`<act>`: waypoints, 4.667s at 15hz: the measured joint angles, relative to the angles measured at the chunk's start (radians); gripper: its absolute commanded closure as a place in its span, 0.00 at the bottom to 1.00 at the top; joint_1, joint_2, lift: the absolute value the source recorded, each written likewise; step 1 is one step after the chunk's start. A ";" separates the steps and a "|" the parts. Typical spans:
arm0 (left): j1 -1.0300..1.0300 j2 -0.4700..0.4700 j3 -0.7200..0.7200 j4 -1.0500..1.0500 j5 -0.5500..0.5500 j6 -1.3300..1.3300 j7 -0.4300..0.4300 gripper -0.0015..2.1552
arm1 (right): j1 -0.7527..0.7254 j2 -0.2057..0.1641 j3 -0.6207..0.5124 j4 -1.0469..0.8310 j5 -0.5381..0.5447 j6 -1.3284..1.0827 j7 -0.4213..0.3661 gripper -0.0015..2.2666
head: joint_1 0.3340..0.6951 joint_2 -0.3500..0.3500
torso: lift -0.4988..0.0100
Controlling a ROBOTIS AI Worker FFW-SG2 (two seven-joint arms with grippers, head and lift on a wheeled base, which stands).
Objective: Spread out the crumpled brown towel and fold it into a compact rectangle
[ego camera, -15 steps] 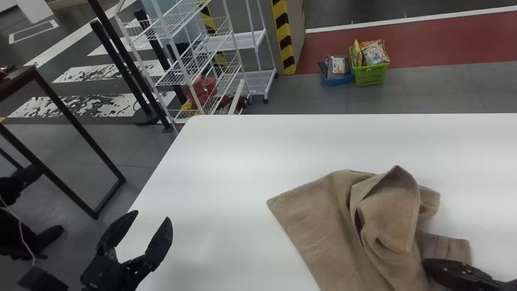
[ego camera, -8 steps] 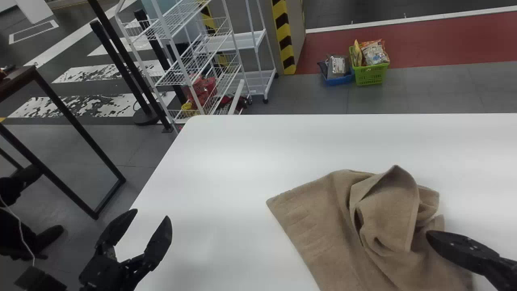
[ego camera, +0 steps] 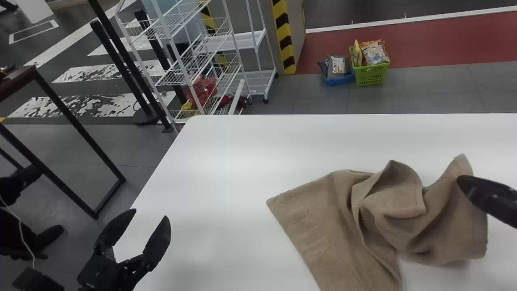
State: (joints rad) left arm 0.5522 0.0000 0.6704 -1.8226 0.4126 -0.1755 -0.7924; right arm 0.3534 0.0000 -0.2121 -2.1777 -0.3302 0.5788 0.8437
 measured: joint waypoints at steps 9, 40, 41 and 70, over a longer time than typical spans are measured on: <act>0.000 0.000 0.001 0.001 0.001 0.000 -0.017 0.06 | -0.042 0.000 -0.248 -0.021 -0.160 -0.105 0.050 0.64 | 1.00 0.92 | 0.73; -0.011 0.000 0.010 0.015 0.001 0.013 -0.076 0.06 | 0.318 -0.243 -0.357 -0.176 0.656 -0.738 0.514 0.64 | 1.00 0.91 | 0.73; -0.011 0.000 0.007 0.015 0.001 0.014 -0.075 0.06 | 0.344 -0.249 -0.354 -0.179 0.693 -0.753 0.514 0.64 | 1.00 0.91 | 0.73; -0.004 0.000 -0.006 0.012 0.000 0.018 -0.080 0.06 | 0.060 -0.345 -0.633 -0.001 0.431 0.695 0.514 0.04 | 1.00 0.35 | 0.73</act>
State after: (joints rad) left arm 0.5484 0.0000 0.6642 -1.8104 0.4123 -0.1571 -0.8728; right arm 0.4138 -0.3450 -0.8447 -2.1791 0.1010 1.2736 1.3576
